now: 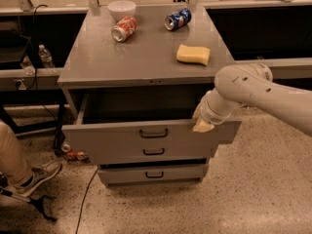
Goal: Open top drawer
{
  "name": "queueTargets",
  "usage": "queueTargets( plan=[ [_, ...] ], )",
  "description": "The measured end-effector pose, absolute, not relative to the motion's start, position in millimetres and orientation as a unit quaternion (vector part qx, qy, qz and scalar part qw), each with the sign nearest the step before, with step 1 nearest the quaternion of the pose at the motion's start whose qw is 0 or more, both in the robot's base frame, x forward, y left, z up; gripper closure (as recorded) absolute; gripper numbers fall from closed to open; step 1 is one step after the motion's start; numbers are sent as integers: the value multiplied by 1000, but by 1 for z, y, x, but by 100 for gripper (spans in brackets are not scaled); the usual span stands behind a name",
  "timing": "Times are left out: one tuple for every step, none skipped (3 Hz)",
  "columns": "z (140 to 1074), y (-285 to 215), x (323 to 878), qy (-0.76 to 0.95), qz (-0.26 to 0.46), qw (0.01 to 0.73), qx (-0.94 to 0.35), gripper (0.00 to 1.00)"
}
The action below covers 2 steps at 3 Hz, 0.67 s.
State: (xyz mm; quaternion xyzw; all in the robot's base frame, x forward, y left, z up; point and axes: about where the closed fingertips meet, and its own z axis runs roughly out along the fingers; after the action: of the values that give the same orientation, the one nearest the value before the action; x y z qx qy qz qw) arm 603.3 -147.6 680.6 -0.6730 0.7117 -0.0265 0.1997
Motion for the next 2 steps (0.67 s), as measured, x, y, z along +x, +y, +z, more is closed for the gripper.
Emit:
queueTargets(
  plan=[
    [681,-148,603,712,-27,200,-673,100],
    [682,-148,603,712,-27,200,-673,100]
  ],
)
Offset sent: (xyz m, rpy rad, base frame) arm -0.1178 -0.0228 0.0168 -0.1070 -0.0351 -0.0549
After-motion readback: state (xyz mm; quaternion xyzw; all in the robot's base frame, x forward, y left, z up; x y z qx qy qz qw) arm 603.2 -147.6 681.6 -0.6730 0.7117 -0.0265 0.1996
